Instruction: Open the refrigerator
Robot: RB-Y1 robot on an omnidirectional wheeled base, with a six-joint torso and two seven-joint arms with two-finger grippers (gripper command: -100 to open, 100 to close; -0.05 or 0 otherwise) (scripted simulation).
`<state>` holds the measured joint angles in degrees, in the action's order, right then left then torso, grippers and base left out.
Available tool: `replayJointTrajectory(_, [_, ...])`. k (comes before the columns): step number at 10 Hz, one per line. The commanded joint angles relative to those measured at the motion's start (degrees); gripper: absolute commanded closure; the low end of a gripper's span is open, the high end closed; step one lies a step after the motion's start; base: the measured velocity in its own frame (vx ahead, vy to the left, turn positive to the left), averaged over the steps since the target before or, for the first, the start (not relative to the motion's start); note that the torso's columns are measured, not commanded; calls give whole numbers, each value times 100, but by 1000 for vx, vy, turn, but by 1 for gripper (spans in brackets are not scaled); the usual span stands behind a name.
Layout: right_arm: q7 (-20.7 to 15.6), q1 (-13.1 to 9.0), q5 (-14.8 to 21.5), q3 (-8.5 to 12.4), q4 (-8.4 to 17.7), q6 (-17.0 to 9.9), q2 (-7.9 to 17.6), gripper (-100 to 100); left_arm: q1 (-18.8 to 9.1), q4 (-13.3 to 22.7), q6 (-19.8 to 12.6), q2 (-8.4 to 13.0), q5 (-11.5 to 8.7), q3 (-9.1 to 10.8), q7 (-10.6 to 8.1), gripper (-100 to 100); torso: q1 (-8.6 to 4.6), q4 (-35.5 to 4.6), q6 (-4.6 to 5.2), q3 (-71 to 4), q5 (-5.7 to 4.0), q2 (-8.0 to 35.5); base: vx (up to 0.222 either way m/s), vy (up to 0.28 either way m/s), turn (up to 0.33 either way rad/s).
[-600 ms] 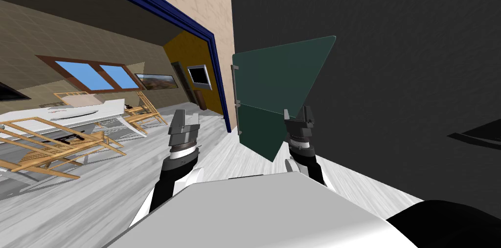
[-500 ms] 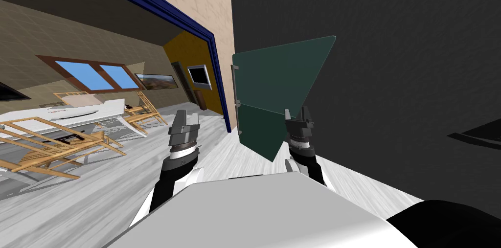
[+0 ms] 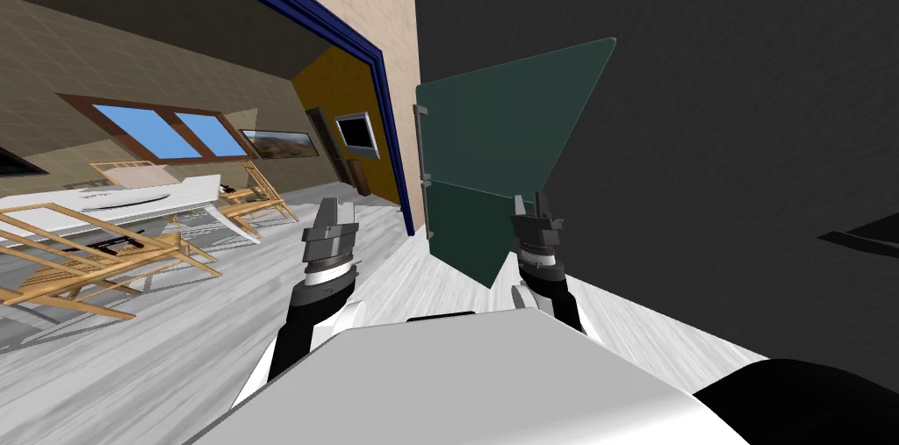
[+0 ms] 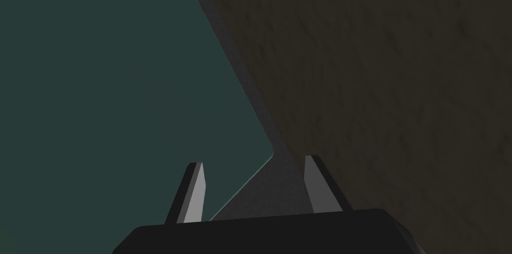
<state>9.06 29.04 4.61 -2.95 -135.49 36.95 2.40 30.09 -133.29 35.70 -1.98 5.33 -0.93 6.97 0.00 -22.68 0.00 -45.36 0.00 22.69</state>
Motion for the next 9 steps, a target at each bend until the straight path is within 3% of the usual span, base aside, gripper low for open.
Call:
replayJointTrajectory(1, [0, 0, 0, 0, 0, 0, 0, 0, 0, 0, 0, 0, 0, 0, 0, 0, 0, -423, 0, -845, 0, 424, 0, 0, 0])
replayJointTrajectory(3, [0, 0, 0, 0, 0, 0, 0, 0, 0, 0, 0, 0, 0, 0, 0, 0, 0, -1269, 0, -2537, 0, 1270, 0, 0, 0])
replayJointTrajectory(4, [-90, -14, 37, 49, 66, -39, 276, -100, 0, 0, 0, 0, 0, 0, 0, 0, 0, -1692, 0, -3383, 0, 1693, 54, 45, -76])
replayJointTrajectory(6, [-221, -33, 96, 123, 154, -94, 564, -100, 2, 2, 0, -1, 0, -1, 0, 0, 28, -1930, 0, -3903, 8, 1917, 93, 122, -99])
replayJointTrajectory(9, [-505, -67, 242, 288, 328, -212, 1081, -100, 2, 2, 0, -1, 0, -1, 0, 0, 8, -1958, 0, -3923, 2, 1955, 117, 163, -139])
